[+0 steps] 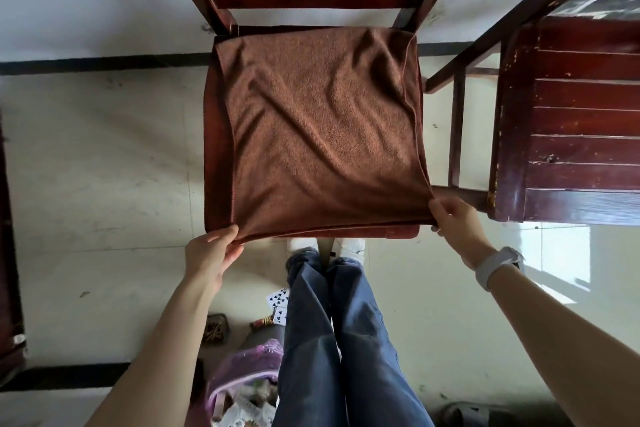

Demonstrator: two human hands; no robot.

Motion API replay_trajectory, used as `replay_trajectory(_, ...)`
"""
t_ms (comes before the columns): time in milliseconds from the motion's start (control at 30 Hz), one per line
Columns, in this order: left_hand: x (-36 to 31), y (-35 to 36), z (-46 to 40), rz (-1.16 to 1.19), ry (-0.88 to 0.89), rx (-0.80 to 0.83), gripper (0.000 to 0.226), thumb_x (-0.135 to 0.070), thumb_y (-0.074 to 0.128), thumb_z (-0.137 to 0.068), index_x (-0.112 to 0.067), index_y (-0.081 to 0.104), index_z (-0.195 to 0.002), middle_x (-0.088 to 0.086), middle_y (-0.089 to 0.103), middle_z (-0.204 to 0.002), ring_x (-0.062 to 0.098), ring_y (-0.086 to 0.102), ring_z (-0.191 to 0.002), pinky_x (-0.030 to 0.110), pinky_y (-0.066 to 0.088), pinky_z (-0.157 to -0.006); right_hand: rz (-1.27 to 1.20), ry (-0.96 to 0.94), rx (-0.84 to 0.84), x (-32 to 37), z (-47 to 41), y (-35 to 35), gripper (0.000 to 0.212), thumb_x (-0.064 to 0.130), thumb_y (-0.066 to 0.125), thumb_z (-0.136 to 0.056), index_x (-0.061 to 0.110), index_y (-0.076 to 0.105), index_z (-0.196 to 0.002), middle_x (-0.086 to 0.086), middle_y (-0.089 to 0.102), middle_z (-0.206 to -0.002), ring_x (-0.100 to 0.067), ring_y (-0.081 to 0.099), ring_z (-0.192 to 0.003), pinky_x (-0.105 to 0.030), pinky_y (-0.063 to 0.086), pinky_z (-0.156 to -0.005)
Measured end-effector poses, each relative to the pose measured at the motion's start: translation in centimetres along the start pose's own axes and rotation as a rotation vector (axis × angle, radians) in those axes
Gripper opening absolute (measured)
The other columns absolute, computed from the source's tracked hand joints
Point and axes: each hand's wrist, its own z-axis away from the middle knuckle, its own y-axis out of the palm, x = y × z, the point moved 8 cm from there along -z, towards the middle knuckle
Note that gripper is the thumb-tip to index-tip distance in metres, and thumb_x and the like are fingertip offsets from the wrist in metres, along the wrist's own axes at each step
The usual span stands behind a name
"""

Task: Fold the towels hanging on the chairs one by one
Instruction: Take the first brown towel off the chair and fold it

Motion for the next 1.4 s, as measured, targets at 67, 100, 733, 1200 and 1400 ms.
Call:
replay_trajectory(67,-0.3,-0.2,0.5,0.065,-0.014,0.032,0.003,0.0,0.061,-0.084,-0.001,0.06,-0.081,0.008,0.061,-0.084,0.016,0.059,-0.078,0.028,0.049,-0.085,-0.169,0.038,-0.04,-0.6,0.2,-0.9,0.022,0.016,0.052,-0.091,0.01,0.054,-0.071,-0.007,0.055,-0.063,-0.023,0.054,-0.059,-0.031,0.049,-0.059)
replay_trajectory(100,-0.5,-0.3,0.7,0.087,-0.016,0.043,0.005,0.0,0.06,-0.084,-0.002,0.06,-0.08,0.009,0.061,-0.085,0.016,0.059,-0.079,0.029,0.046,-0.087,-0.249,0.064,-0.038,-0.8,0.4,-1.0,0.019,0.014,0.052,-0.091,0.009,0.055,-0.073,-0.008,0.054,-0.065,-0.021,0.053,-0.058,-0.021,0.049,-0.053)
replay_trajectory(733,-12.7,-2.4,11.7,0.096,0.509,0.105,0.022,0.005,0.055,-0.086,-0.015,0.062,-0.081,0.007,0.06,-0.093,0.011,0.058,-0.079,0.011,0.051,-0.063,-0.555,-0.095,0.124,8.2,7.6,-6.5,0.025,0.003,0.051,-0.068,0.014,0.067,-0.084,-0.022,0.061,-0.106,-0.043,0.06,-0.099,-0.041,0.05,-0.094)
replay_trajectory(1200,-20.8,-2.9,24.1,-0.877,1.128,0.087,0.027,-0.004,0.072,-0.074,-0.006,0.07,-0.101,0.008,0.062,-0.095,0.022,0.059,-0.084,0.023,0.039,-0.08,0.136,-0.635,-0.398,17.5,18.4,-16.0,0.016,-0.002,0.062,-0.081,-0.001,0.069,-0.095,-0.014,0.063,-0.09,-0.019,0.054,-0.077,-0.011,0.033,-0.072)
replay_trajectory(1400,-21.2,-4.9,27.5,-0.945,1.335,0.033,0.014,-0.009,0.074,-0.074,-0.006,0.073,-0.088,0.008,0.066,-0.085,0.021,0.058,-0.067,0.029,0.041,-0.066,0.207,-0.727,-0.38,17.2,21.0,-18.0,0.016,0.001,0.069,-0.076,0.006,0.074,-0.091,0.004,0.057,-0.093,-0.016,0.058,-0.083,0.001,0.038,-0.077)
